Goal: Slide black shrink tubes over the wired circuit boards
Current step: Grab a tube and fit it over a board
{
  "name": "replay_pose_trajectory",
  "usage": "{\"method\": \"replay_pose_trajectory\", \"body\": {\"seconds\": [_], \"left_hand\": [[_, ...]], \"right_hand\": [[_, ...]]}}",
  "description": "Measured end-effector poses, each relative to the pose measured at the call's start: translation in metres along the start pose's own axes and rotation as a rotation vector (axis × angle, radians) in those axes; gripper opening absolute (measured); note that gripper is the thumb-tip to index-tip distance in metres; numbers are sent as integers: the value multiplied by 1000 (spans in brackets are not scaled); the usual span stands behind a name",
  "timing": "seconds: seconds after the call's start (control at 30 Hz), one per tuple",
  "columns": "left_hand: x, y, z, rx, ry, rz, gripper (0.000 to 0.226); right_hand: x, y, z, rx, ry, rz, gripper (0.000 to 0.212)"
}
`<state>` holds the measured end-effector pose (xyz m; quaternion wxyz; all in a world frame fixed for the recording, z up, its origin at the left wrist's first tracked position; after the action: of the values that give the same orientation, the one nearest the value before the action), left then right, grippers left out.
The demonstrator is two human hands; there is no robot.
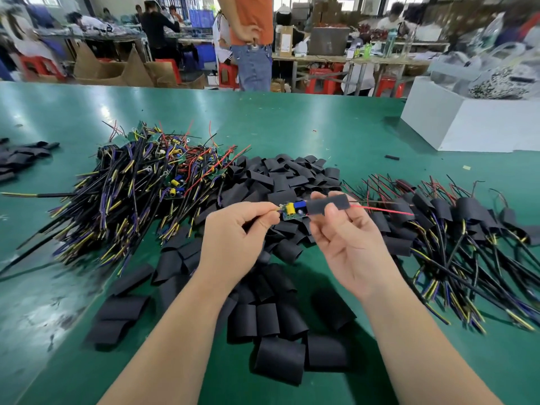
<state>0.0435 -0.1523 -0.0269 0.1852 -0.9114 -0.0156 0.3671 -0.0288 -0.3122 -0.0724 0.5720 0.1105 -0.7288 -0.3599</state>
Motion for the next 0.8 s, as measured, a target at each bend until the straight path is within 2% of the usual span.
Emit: {"method": "replay_pose_trajectory", "body": {"seconds": [0.23,0.3,0.37,0.47,0.57,0.67,0.8], "left_hand": [[4,0,0,-8,-72,78,16],[-3,-1,1,-11,-21,56,13],[-14,1,2,7,62,10,14],[-22,6,5,33,138,-56,14],[-25,7,5,32,171,-77,14],[-30,9,6,41,202,-90,13],[-35,10,7,40,221,-79,14]], "right_hand": [[7,0,2,-27,-31,69,14],[5,-1,2,-55,-15,83,11],[4,-2,3,-82,-14,152,26],[0,3,6,-89,-9,234,29],[-10,-2,7,-147,63,179,31],[-21,-2,7,-136,148,126,27],[-28,-4,9,-174,199,28,33]]}}
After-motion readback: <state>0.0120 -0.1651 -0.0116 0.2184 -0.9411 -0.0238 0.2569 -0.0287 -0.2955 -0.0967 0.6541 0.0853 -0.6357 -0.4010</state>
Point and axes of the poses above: each hand's wrist, its own z-axis away from the middle knuckle, its own y-axis out of the palm, x = y × z, the point moved 10 cm from there along -z, towards the middle knuckle, and after that the axes turned 2 degrees about y, right-handed, at the moved point
